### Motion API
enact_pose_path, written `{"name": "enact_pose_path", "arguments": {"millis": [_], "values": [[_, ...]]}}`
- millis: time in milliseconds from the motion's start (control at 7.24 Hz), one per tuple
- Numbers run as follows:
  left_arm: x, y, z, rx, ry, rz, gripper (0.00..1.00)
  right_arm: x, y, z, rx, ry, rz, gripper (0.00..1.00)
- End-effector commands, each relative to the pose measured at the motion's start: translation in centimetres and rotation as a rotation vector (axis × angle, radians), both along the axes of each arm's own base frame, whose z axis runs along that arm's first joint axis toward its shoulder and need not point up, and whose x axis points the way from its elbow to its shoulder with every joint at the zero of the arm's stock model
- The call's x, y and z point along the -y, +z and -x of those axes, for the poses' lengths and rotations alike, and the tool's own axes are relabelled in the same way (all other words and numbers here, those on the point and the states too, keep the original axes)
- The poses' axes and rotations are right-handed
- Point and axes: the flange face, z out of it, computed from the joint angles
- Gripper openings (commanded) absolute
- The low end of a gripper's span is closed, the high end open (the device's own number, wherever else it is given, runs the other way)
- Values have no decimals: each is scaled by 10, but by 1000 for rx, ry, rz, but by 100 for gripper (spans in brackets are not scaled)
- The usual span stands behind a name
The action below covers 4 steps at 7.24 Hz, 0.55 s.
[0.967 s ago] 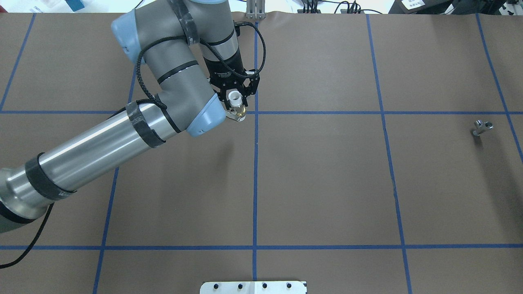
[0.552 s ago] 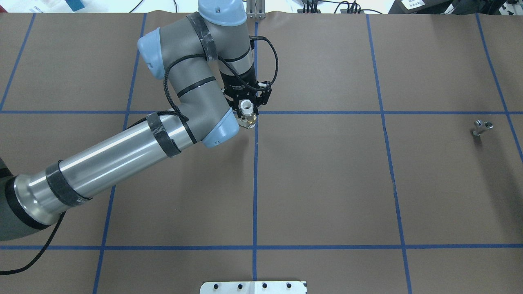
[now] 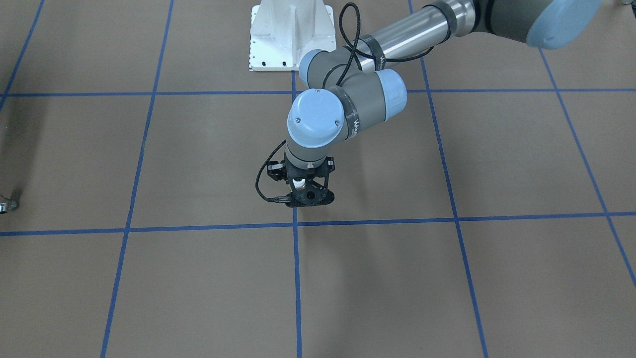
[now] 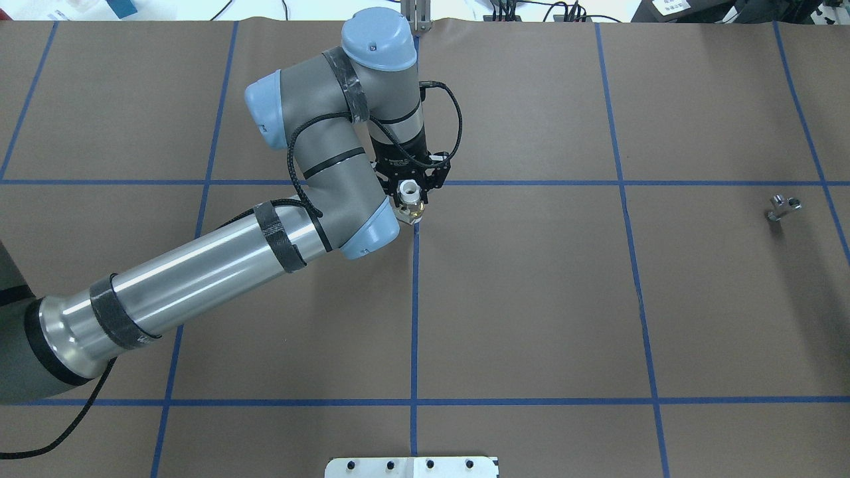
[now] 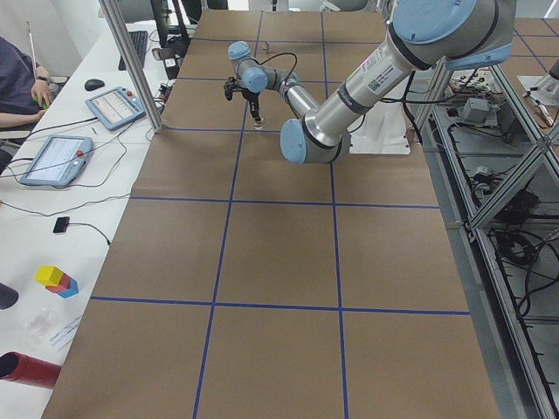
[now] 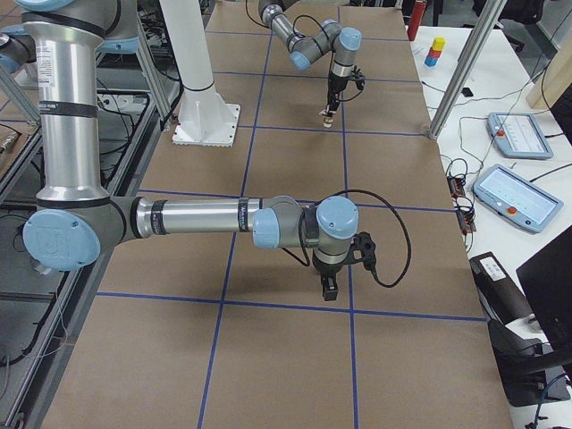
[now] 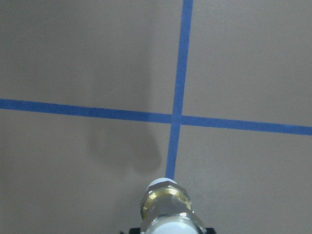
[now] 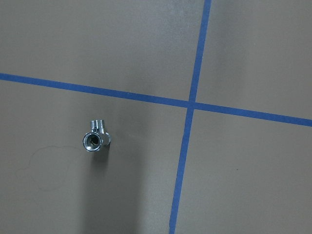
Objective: Assemble PPR valve and pipe with both arms
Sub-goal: 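Lower the valve upright onto the table center with the left gripper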
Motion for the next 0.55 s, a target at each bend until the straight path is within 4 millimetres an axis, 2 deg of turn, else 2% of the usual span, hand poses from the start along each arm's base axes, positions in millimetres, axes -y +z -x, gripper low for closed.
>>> {"name": "enact_pose_path", "arguments": {"millis": [0, 414], "values": [[-1, 8, -9, -4, 7, -5, 0, 0, 0, 0, 0, 0, 1, 100], [-4, 15, -15, -7, 16, -8, 0, 1, -1, 0, 4, 0, -1, 100]]}}
